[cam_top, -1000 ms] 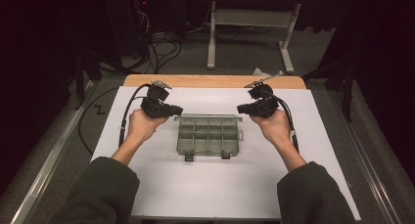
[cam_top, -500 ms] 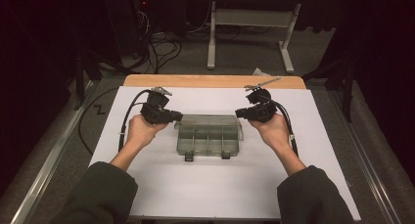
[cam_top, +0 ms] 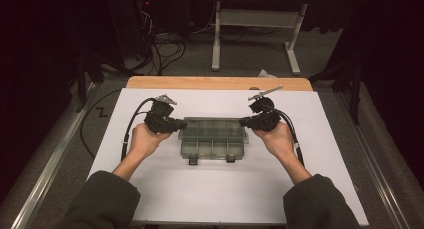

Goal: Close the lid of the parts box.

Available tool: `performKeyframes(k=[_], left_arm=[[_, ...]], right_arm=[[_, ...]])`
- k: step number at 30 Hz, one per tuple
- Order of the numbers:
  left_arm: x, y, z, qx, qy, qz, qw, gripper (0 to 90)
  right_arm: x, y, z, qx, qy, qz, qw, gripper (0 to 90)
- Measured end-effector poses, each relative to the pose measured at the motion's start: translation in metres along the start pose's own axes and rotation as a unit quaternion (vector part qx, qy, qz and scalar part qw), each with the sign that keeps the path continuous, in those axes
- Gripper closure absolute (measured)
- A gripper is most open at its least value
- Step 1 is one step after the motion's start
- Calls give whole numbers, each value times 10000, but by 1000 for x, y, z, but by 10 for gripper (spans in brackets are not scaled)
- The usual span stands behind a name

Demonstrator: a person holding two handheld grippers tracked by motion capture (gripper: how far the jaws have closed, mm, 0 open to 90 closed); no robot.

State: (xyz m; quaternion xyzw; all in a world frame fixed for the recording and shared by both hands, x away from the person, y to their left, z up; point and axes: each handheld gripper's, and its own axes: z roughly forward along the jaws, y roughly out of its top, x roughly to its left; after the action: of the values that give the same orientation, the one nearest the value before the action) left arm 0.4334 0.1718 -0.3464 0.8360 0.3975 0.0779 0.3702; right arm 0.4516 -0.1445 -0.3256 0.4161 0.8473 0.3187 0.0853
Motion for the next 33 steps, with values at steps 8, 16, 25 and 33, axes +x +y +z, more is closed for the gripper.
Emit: performKeyframes(k=[8, 16, 25, 33], left_arm=[[-5, -8, 3, 39, 64, 116, 9999, 810], [-11, -17, 6, 39, 36, 138, 9999, 810], [-15, -29, 7, 64, 7, 202, 9998, 810], [-21, -36, 10, 98, 34, 286, 9995, 810]], right_arm=[[4, -5, 6, 38, 0, -73, 10000, 866], [7, -16, 13, 95, 49, -129, 9999, 866], [11, -28, 20, 126, 4, -251, 9996, 860], [13, -34, 23, 129, -20, -262, 9996, 860]])
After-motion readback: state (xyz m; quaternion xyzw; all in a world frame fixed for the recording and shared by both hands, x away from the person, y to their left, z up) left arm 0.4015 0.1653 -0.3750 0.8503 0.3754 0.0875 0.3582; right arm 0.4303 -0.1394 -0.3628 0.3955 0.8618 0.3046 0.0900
